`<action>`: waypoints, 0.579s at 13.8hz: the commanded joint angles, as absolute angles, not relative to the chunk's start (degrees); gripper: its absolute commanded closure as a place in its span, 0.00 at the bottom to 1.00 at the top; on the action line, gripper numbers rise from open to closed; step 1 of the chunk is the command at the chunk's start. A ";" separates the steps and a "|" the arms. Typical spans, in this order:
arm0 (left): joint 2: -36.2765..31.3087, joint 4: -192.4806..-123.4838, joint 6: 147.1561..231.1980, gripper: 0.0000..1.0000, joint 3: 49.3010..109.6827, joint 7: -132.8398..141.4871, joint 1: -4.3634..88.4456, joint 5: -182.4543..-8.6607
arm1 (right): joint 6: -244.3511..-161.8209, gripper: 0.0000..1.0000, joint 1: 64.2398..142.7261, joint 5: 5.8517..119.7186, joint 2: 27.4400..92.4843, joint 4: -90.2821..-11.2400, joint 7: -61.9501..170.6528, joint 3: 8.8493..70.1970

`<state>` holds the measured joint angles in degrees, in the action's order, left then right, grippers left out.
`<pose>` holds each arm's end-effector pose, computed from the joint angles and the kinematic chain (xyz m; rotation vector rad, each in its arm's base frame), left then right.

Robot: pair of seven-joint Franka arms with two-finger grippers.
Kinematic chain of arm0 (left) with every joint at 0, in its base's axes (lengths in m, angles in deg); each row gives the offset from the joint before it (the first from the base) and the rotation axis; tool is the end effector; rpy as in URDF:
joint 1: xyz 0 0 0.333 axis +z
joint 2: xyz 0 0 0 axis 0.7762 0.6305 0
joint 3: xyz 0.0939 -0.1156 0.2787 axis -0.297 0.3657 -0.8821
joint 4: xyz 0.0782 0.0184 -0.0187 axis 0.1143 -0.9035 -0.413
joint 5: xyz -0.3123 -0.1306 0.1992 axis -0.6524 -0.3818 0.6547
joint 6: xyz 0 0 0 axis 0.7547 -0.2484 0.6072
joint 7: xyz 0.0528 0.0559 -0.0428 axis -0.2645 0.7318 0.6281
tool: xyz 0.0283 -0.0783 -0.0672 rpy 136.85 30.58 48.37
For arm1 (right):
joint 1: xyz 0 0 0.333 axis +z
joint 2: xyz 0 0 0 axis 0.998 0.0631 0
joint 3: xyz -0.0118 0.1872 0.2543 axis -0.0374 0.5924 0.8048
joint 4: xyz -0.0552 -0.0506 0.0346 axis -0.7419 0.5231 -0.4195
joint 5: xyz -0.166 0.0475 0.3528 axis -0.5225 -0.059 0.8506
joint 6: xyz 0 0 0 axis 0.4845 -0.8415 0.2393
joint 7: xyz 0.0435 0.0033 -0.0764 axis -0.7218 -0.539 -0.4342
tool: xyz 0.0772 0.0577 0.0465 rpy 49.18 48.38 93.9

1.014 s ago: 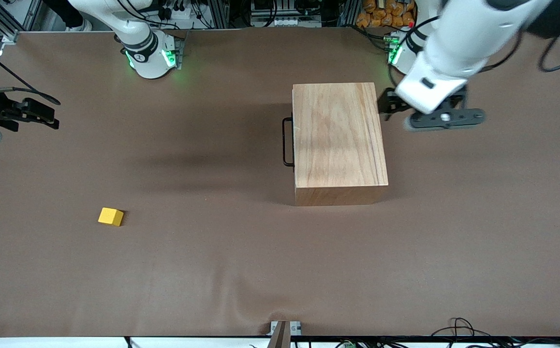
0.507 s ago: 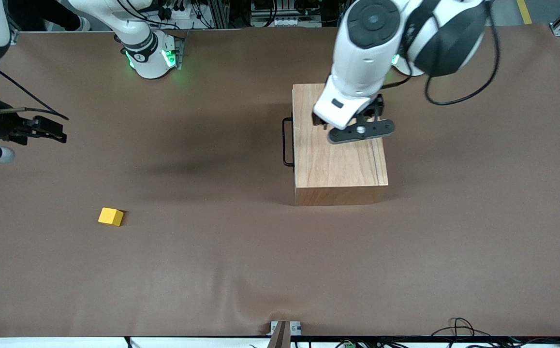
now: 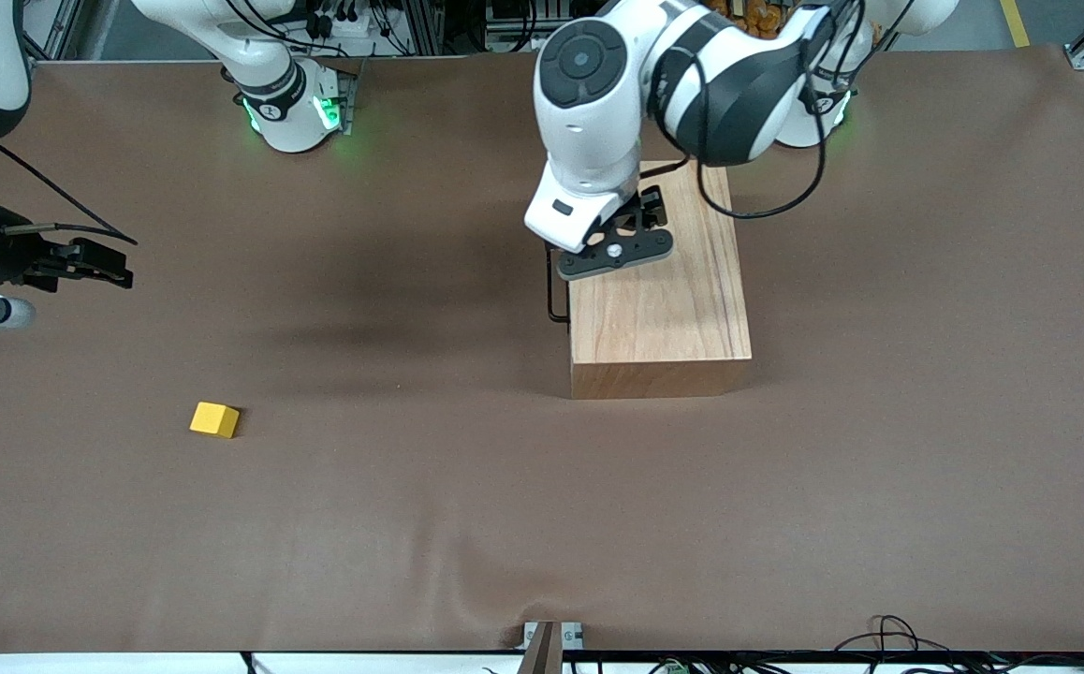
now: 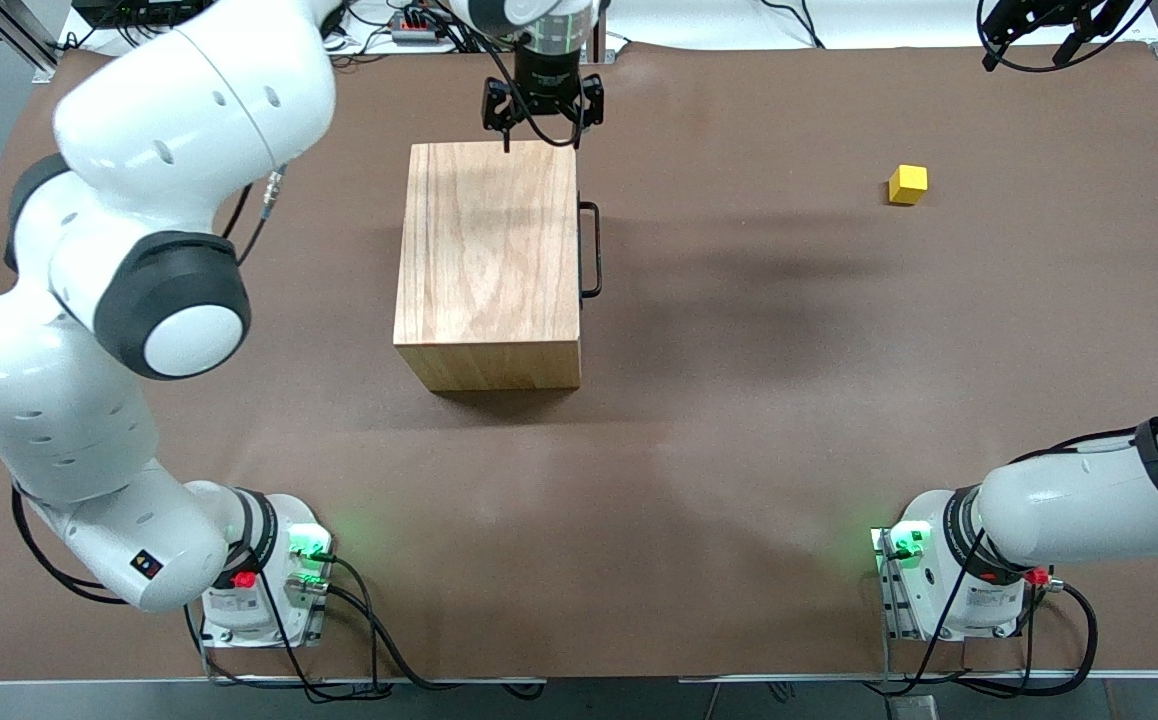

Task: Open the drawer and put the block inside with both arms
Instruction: 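Move the left gripper over the box toward the black drawer handle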

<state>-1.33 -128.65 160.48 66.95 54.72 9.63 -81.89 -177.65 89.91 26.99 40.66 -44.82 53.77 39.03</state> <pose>0.4792 -0.4793 0.4951 -2.9872 -0.2633 0.0973 0.5705 -0.0200 0.5597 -3.1156 -0.0531 0.1925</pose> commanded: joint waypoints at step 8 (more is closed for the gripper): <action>4.32 -125.95 165.78 0.00 60.46 60.62 -0.14 -80.68 | -176.50 0.00 90.25 27.35 38.08 -45.26 53.98 38.91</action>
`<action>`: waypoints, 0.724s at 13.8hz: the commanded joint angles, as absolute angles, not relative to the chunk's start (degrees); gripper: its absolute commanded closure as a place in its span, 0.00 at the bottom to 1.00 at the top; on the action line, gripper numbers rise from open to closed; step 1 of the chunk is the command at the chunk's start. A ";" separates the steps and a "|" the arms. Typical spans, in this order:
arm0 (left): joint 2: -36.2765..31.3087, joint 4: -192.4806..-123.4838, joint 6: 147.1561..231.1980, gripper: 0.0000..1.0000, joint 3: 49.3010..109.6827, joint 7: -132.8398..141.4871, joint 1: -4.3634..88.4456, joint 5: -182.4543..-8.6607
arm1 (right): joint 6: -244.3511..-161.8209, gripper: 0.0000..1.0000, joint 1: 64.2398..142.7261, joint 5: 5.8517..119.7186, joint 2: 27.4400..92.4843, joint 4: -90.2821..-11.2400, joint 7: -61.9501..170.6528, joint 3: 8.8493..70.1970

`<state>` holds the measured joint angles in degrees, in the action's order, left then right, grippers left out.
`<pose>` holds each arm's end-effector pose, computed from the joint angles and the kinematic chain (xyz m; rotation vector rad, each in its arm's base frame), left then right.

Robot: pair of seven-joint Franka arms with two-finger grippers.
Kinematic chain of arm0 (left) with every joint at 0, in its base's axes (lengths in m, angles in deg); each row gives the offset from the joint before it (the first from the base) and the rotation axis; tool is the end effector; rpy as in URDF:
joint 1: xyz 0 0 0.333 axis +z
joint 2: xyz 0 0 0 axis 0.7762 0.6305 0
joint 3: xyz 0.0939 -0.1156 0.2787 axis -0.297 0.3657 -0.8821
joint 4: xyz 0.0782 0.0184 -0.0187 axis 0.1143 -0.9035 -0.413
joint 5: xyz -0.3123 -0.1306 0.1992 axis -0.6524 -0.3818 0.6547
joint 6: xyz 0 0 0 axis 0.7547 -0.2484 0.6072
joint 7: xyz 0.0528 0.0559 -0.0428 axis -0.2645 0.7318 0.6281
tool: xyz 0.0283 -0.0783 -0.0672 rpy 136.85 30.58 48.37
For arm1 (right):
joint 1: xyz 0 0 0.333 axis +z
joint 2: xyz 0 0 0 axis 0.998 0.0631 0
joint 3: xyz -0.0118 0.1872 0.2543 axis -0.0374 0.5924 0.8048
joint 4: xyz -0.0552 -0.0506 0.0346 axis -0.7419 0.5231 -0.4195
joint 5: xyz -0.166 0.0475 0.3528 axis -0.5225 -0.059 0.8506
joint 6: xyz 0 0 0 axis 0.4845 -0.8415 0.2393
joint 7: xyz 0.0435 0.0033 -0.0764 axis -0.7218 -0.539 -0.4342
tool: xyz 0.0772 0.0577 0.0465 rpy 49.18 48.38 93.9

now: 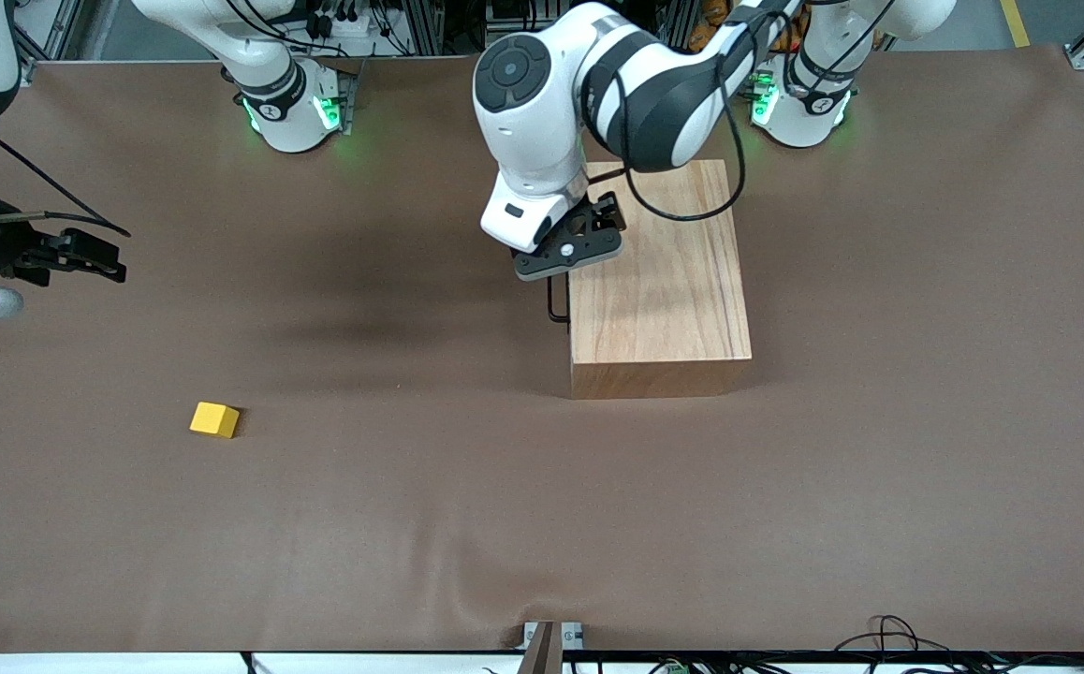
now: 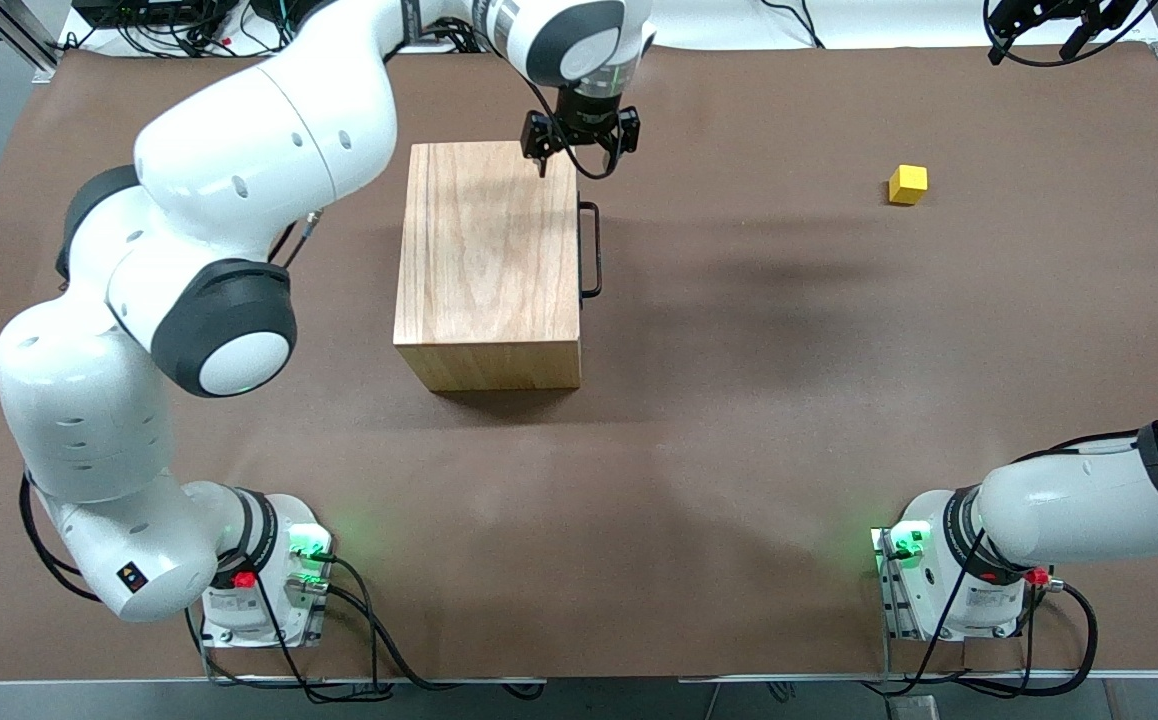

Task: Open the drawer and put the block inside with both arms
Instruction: 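Move the left gripper over the box toward the black drawer handle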

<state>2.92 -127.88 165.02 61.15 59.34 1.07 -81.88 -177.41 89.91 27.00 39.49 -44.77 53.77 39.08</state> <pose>0.4579 -0.5283 0.4551 -2.9699 -0.2906 0.0122 0.5653 -0.0198 0.5713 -3.1158 -0.0549 0.1658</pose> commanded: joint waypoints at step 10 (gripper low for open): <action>8.80 -126.03 170.09 0.00 60.29 63.35 -4.45 -80.68 | -174.57 0.00 90.16 27.35 37.90 -44.82 53.36 38.91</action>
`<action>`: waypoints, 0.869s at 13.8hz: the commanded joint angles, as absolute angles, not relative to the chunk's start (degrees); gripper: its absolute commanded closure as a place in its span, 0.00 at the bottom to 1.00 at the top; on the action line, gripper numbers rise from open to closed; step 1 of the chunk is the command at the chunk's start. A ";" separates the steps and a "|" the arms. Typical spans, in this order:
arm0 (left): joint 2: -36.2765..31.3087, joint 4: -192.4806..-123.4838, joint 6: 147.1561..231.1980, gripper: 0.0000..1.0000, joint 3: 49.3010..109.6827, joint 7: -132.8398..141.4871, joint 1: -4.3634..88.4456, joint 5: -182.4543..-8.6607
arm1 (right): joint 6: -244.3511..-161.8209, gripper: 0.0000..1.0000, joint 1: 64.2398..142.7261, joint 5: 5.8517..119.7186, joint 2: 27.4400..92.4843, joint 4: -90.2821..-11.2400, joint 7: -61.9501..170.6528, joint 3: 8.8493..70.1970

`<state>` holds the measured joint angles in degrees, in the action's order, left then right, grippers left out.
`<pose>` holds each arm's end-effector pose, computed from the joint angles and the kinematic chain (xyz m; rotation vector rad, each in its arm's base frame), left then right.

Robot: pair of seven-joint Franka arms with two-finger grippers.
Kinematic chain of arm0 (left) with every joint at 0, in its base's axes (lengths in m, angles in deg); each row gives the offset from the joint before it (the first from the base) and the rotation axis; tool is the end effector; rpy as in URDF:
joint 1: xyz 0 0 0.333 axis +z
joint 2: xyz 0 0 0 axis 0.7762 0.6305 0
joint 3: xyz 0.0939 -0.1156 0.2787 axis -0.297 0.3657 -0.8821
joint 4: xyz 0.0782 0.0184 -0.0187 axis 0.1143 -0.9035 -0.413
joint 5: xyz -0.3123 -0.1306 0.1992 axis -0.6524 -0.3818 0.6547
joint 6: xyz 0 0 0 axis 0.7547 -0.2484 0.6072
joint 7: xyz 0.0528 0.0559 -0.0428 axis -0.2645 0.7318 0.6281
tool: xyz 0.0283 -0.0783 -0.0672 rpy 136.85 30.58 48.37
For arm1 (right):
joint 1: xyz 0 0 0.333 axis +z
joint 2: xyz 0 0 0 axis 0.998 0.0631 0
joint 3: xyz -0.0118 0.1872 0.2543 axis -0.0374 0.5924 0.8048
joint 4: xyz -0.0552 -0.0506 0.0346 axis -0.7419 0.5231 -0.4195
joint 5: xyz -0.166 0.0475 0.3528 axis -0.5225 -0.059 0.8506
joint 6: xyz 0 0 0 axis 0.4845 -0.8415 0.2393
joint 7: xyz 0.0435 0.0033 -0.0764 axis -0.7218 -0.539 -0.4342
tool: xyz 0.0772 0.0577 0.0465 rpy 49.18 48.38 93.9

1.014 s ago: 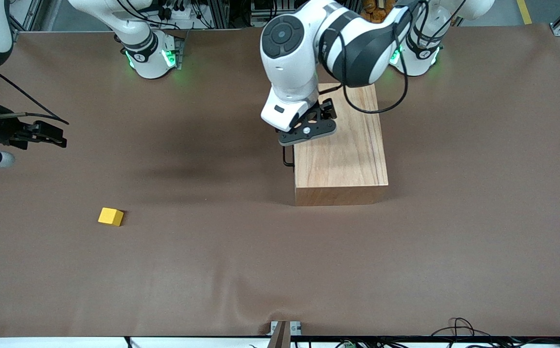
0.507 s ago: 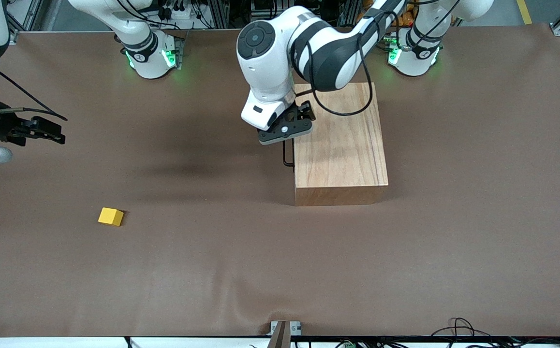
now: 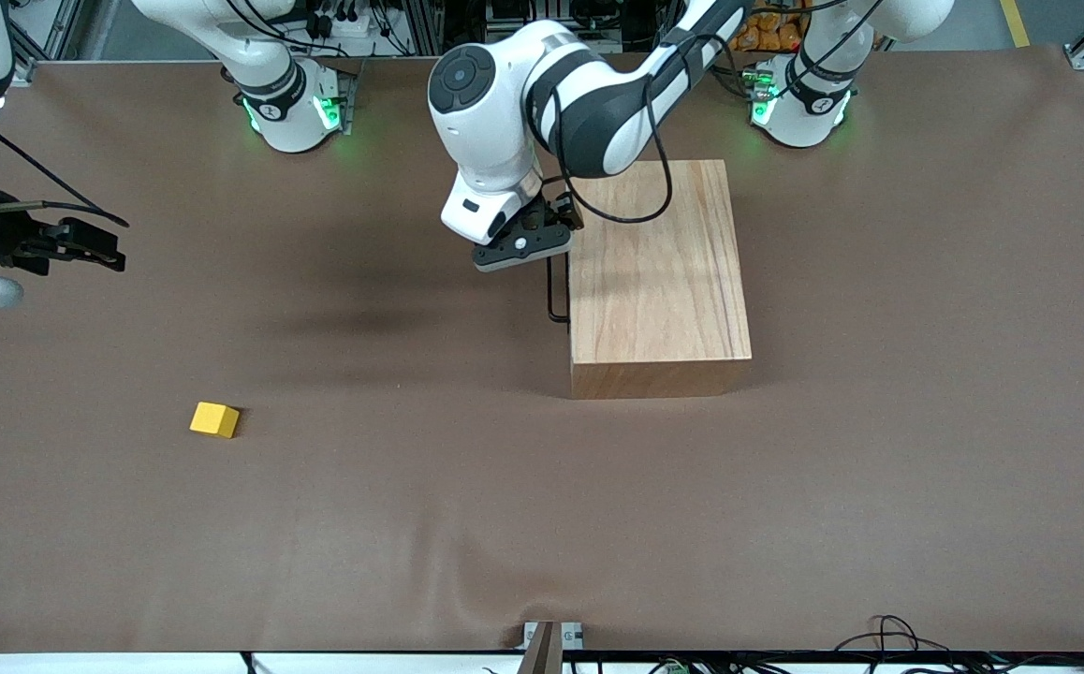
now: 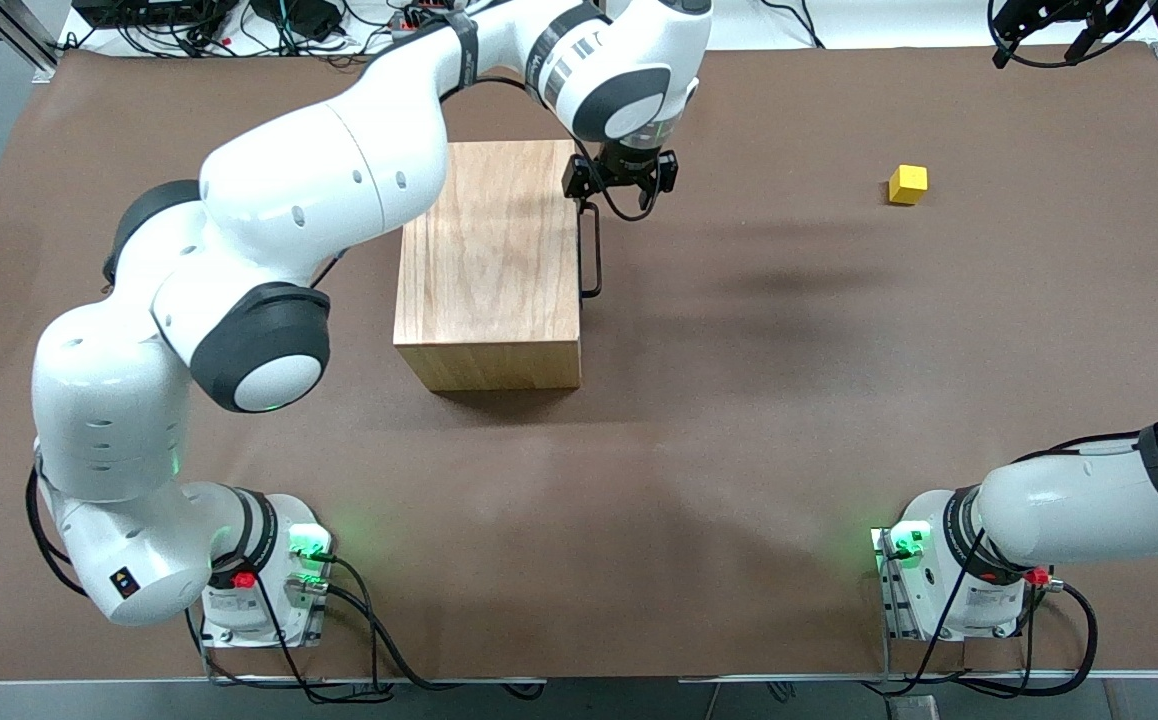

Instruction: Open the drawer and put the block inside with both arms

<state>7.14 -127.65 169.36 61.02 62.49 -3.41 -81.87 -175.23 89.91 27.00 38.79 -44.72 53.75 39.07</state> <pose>0.4256 -0.5757 0.4104 -2.9782 -0.2505 -0.0088 0.5580 -0.0198 0.5757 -3.1108 -0.0547 0.2044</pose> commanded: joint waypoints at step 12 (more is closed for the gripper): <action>13.63 -125.86 176.25 0.00 59.94 57.64 -5.68 -79.01 | -175.00 0.00 90.16 27.17 37.90 -45.17 53.71 38.91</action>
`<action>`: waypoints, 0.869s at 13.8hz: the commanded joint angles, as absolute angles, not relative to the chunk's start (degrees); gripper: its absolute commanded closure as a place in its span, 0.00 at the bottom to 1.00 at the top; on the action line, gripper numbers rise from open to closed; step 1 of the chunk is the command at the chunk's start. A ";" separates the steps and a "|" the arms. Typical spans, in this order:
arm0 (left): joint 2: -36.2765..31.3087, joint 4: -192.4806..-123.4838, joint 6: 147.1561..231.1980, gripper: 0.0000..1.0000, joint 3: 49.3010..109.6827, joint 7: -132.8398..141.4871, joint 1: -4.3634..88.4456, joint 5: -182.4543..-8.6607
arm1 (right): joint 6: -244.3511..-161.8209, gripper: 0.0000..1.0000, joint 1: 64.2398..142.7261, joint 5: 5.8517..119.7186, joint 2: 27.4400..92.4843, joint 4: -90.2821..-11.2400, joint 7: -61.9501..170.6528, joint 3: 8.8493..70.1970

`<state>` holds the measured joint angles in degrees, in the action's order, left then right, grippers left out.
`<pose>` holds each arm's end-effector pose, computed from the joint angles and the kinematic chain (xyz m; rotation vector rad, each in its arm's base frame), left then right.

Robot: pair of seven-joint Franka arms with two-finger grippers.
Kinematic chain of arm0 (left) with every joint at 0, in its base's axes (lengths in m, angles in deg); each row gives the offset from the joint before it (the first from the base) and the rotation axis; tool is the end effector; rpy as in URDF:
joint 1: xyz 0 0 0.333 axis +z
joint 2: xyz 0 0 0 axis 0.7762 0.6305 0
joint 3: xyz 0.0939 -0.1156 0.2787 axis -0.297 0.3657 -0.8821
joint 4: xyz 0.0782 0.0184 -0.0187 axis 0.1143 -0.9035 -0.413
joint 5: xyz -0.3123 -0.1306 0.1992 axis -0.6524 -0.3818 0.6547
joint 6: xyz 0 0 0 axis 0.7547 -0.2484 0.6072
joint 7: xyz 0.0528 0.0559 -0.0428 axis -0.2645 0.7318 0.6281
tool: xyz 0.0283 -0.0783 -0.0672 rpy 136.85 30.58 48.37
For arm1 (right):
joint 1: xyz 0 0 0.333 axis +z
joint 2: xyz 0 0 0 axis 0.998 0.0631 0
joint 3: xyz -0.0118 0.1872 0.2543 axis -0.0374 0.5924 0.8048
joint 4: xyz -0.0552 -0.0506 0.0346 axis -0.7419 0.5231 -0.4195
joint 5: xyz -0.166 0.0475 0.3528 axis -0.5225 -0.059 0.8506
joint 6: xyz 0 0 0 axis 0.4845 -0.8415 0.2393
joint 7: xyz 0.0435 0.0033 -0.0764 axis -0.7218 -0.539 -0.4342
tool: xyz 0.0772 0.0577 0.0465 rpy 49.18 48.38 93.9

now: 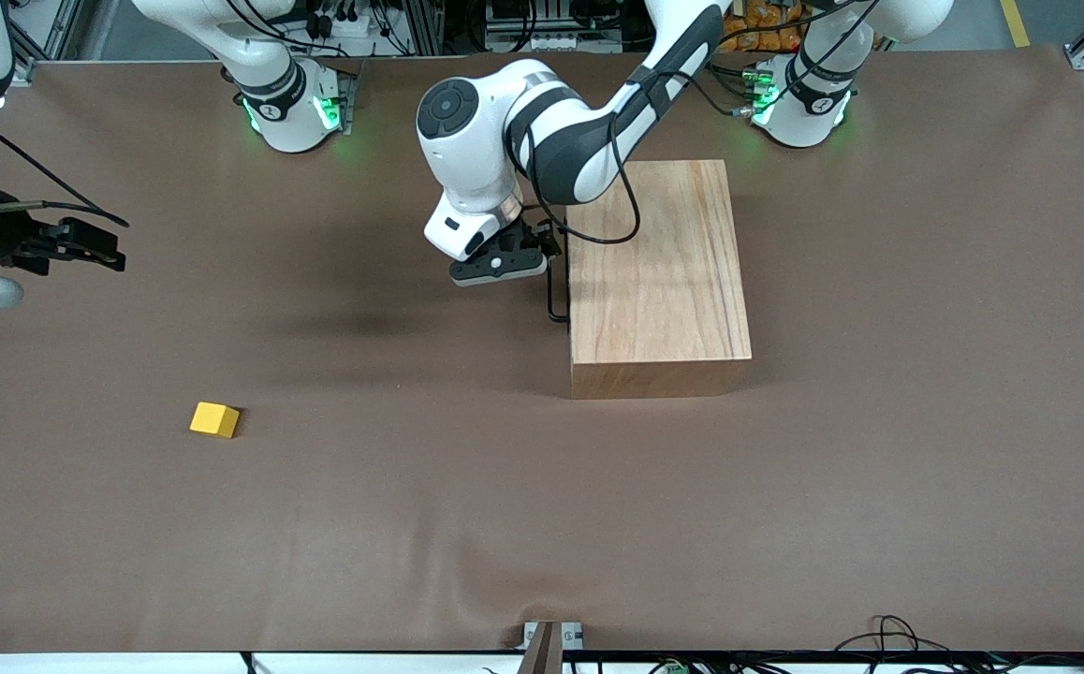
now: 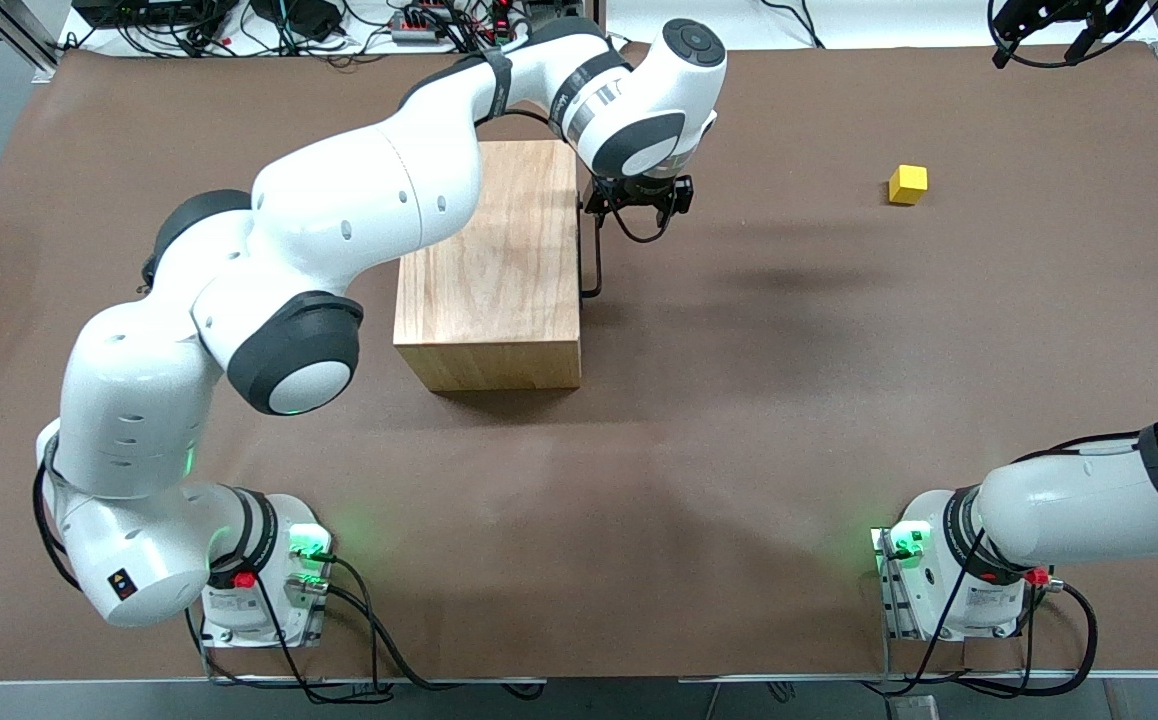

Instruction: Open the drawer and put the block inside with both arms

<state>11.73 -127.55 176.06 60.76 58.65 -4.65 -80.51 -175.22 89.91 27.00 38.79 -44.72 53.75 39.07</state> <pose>0.4261 -0.5977 0.3622 -3.0062 -0.1023 -0.0647 0.5580 -0.0198 0.5757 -3.1107 -0.0547 0.2047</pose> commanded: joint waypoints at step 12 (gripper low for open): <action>15.31 -126.21 175.20 0.00 59.94 51.75 -6.30 -77.16 | -175.00 0.00 90.08 27.26 38.08 -45.25 53.63 38.91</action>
<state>14.36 -127.54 176.16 60.49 52.79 -5.73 -78.63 -175.22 89.91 27.00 38.79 -44.74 53.75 39.06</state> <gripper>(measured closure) 0.000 0.000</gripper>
